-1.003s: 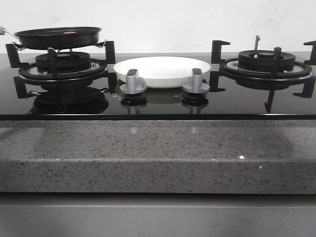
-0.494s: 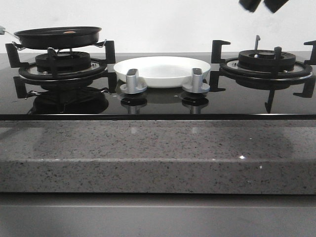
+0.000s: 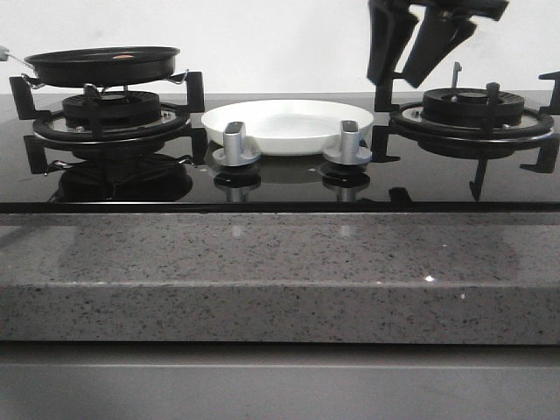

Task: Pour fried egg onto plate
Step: 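Lower the right gripper to the rim of the white plate and grasp it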

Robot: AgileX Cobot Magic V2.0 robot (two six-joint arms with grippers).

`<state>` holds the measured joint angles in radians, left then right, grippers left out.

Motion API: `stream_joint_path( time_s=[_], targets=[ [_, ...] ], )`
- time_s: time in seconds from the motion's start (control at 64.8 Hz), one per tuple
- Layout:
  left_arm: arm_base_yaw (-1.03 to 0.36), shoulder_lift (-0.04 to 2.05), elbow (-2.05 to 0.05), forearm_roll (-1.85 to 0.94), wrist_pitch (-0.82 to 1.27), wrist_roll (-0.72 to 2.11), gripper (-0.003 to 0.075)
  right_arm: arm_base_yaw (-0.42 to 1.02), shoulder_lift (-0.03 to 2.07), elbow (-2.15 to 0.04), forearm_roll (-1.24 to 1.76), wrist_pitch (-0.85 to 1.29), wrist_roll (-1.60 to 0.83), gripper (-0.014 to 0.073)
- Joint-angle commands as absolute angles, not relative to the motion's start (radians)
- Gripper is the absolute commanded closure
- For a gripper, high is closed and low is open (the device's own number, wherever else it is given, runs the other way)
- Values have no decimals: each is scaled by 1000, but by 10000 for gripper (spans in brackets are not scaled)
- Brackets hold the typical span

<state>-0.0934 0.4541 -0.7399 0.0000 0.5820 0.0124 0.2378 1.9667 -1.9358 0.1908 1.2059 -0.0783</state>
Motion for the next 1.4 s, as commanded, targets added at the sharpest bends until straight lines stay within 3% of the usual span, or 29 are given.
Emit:
stream_joint_path(
  time_s=[0.0,0.386,0.663,1.034,1.142,1.358,1.388],
  targets=[
    [-93,469,-773,0,495,6,346,239,1958,-2018,201,1208,-88,223],
    [-93,469,-773,0,495,6,346,239,2102,-2163,247,1256,-88,224],
    [-93,469,-773,0,495,6,346,235,2117,-2184,262,1262,-88,316],
    [-93,469,-773,0,495,6,346,227,2149,-2184,287,1296,-88,322],
    [-93,469,-773,0,495,6,346,227,2149,-2184,288,1296,-88,403],
    [-93,469,-773,0,495,6,346,227,2149,-2194,288,1277,-87,664],
    [-93,469,-773,0,495,6,346,227,2149,-2203,289,1277,-85,661]
  ],
)
